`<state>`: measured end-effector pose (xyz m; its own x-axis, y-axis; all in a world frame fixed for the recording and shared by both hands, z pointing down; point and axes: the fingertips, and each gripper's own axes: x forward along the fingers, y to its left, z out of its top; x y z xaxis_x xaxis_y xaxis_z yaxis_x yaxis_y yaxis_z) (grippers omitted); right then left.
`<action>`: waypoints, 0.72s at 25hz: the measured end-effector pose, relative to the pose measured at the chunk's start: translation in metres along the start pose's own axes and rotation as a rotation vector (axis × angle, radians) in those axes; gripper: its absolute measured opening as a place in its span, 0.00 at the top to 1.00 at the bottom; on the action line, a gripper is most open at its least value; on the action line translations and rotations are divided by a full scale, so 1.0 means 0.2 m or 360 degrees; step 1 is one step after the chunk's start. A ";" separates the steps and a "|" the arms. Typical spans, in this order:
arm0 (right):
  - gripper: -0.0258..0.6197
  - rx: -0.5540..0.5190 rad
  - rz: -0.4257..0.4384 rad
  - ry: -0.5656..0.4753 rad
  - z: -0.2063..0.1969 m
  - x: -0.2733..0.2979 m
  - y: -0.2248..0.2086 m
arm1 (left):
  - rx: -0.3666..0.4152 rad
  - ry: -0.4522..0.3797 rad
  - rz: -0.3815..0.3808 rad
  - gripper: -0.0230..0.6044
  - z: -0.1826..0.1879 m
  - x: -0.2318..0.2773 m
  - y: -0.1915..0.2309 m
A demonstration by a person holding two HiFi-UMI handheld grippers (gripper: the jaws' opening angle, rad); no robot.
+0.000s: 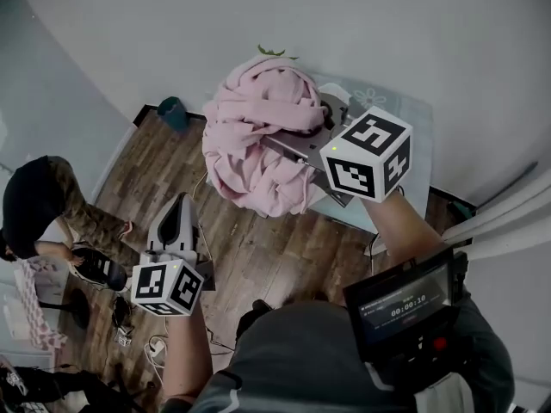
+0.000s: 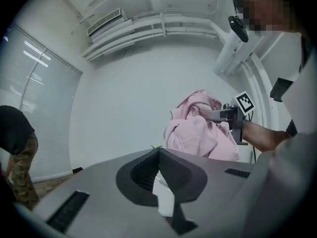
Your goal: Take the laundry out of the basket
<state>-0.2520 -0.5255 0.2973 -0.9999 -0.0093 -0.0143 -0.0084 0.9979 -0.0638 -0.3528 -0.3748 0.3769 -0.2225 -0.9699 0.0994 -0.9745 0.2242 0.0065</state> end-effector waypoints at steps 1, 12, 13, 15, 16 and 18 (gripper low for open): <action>0.56 0.0000 0.0020 -0.0011 -0.01 0.01 0.00 | 0.0010 -0.0002 0.0010 0.96 -0.02 0.01 0.00; 0.56 -0.0009 0.0029 -0.0006 0.27 0.39 0.91 | -0.0032 -0.0109 0.0039 0.96 0.28 -0.76 0.55; 0.56 0.0000 0.0030 0.0000 0.25 0.42 0.93 | -0.0036 -0.0112 0.0041 0.96 0.28 -0.78 0.58; 0.56 0.0016 0.0034 0.0010 0.21 0.46 0.98 | -0.0035 -0.0115 0.0045 0.96 0.27 -0.81 0.63; 0.56 0.0020 0.0034 0.0013 0.19 0.48 1.01 | -0.0034 -0.0115 0.0050 0.96 0.27 -0.82 0.66; 0.56 0.0023 0.0032 0.0019 0.16 0.52 1.05 | -0.0042 -0.0120 0.0061 0.96 0.26 -0.85 0.70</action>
<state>-0.3562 -0.3183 0.2504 -0.9999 0.0117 -0.0036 0.0119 0.9969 -0.0780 -0.4527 -0.1833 0.3090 -0.2622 -0.9647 0.0251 -0.9643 0.2629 0.0305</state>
